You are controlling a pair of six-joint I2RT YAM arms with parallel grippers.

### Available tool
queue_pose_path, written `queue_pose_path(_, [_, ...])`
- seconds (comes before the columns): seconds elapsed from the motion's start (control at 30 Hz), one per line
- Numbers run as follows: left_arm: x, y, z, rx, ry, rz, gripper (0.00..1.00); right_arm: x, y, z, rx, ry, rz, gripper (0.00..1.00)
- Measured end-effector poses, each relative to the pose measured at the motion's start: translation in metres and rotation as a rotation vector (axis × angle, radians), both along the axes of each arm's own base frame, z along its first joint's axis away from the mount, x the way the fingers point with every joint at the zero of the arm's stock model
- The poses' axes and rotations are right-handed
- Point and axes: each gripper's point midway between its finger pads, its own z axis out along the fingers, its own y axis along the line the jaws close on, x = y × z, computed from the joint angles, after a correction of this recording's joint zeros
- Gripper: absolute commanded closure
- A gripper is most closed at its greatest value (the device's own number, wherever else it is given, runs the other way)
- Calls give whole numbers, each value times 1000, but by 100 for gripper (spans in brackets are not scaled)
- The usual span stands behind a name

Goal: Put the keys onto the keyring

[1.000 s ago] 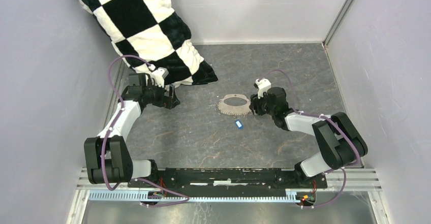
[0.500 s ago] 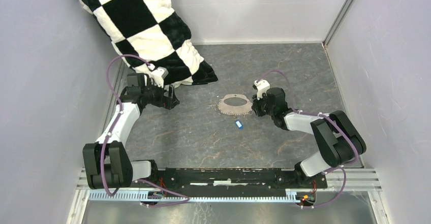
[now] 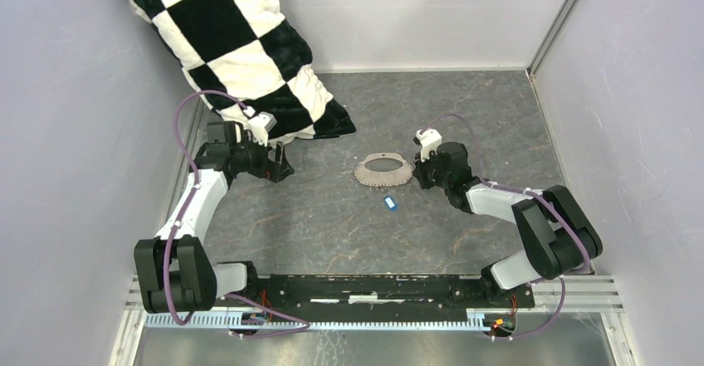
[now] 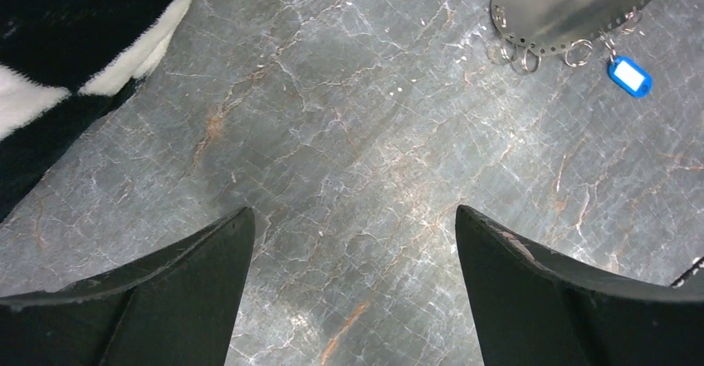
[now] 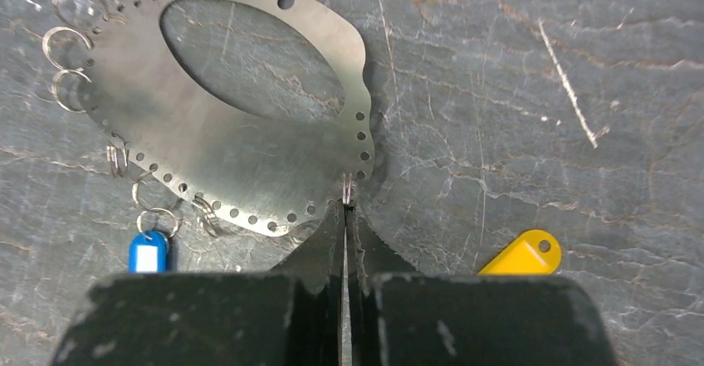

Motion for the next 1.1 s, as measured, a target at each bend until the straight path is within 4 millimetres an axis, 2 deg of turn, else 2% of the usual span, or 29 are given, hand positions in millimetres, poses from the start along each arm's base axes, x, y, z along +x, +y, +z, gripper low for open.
queue_pose_path(0.23, [-8, -7, 12, -19, -5, -54, 12, -1, 18, 38, 44, -93, 80, 100])
queue_pose_path(0.4, [-20, -21, 35, -59, -43, -179, 13, -16, 62, 90, 63, -224, 246, 100])
queue_pose_path(0.5, [-33, -33, 60, -84, -94, -296, 10, -33, 91, 127, 82, -312, 350, 100])
queue_pose_path(0.63, [-60, -46, 104, -69, -229, -479, 9, -64, 125, 179, 118, -427, 483, 100])
queue_pose_path(0.7, [-79, -53, 125, -44, -316, -581, 8, -81, 139, 202, 143, -474, 542, 100])
queue_pose_path(0.8, [-110, -66, 146, -38, -408, -714, 9, -108, 159, 232, 184, -535, 622, 100])
queue_pose_path(0.97, [-148, -89, 169, -96, -496, -867, 16, -150, 185, 270, 250, -598, 739, 100])
queue_pose_path(1.1, [-162, -101, 187, -155, -533, -927, 22, -179, 198, 286, 289, -627, 809, 99])
